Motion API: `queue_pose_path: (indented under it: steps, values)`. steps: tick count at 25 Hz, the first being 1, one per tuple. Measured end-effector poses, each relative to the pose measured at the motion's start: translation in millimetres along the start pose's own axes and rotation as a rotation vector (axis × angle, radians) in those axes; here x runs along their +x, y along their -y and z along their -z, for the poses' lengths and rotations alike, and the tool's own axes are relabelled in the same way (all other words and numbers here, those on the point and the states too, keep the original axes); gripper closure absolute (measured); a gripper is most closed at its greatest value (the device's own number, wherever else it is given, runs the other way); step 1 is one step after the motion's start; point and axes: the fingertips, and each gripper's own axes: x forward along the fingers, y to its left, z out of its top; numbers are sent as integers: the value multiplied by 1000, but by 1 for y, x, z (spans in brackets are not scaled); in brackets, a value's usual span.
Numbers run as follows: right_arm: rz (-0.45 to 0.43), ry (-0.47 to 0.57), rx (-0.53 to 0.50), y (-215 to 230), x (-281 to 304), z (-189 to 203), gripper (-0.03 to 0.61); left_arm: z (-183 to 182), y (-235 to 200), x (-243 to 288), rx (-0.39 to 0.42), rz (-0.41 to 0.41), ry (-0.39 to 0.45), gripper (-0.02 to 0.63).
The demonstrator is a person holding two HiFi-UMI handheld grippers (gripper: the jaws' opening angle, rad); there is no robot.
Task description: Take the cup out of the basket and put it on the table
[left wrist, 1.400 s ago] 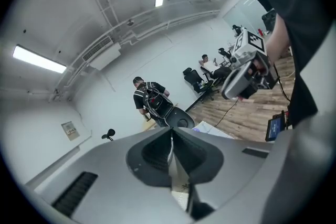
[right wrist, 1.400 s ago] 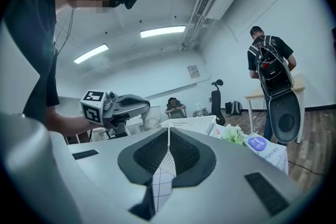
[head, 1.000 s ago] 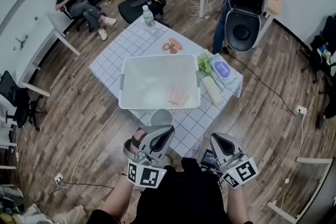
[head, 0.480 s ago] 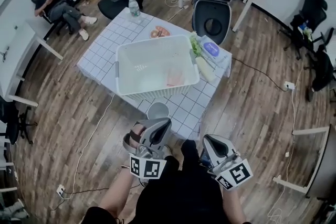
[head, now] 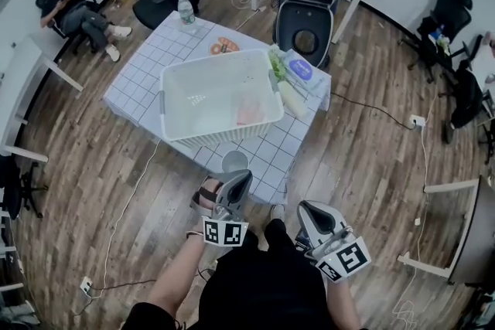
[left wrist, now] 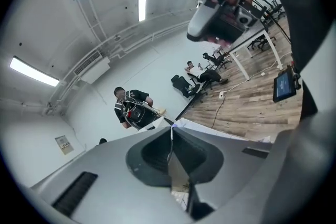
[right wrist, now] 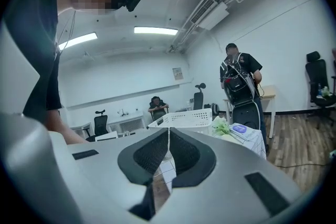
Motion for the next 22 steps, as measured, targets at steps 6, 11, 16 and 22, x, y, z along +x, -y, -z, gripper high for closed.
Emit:
queue_pose_path:
  steps: [6,11,16,22]
  values:
    - [29,-19,13,17,-16,7,552,37,38,36,23,30,-56,598]
    - [43,-27,23,31,-25,8,552,64,65,62,18,60,-116,598]
    - [47,-39,34,42,-29,10,552,78,78,77,-7,21,-147,598]
    - [39,-45,47,49,-30,12,552,77,92,77,44,-3,-150,598]
